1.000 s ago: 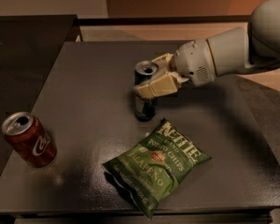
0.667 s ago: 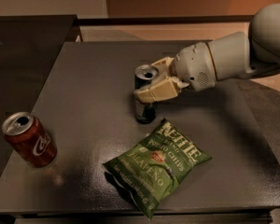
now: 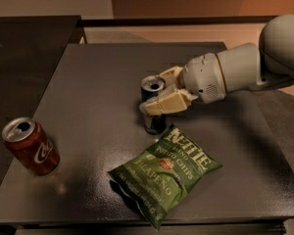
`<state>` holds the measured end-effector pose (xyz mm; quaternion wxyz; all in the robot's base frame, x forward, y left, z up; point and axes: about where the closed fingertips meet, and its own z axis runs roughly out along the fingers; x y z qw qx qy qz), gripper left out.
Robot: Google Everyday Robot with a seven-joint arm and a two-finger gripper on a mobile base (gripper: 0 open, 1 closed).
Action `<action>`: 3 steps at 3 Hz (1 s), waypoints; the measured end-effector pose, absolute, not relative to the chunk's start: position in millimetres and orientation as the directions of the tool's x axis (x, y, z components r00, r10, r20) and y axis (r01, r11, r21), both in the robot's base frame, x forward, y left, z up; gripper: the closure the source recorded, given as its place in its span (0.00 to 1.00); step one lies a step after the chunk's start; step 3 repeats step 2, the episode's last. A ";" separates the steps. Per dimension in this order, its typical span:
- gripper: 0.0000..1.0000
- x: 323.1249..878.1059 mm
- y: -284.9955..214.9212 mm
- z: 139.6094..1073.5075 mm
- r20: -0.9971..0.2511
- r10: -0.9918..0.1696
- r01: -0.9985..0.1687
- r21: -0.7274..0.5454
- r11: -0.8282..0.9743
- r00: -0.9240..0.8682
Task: Move redbull can near green jalapeno chip bag
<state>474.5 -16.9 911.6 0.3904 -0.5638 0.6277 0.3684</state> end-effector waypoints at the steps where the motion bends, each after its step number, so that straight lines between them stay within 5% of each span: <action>1: 0.00 473.8 -14.9 912.2 -0.905 -0.421 -0.996 0.021 0.089 -0.057; 3: 0.00 473.8 -14.9 912.2 -0.905 -0.421 -0.996 0.021 0.089 -0.057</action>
Offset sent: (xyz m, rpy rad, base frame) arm -0.0006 0.0018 0.0005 -0.0009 -0.0007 0.0035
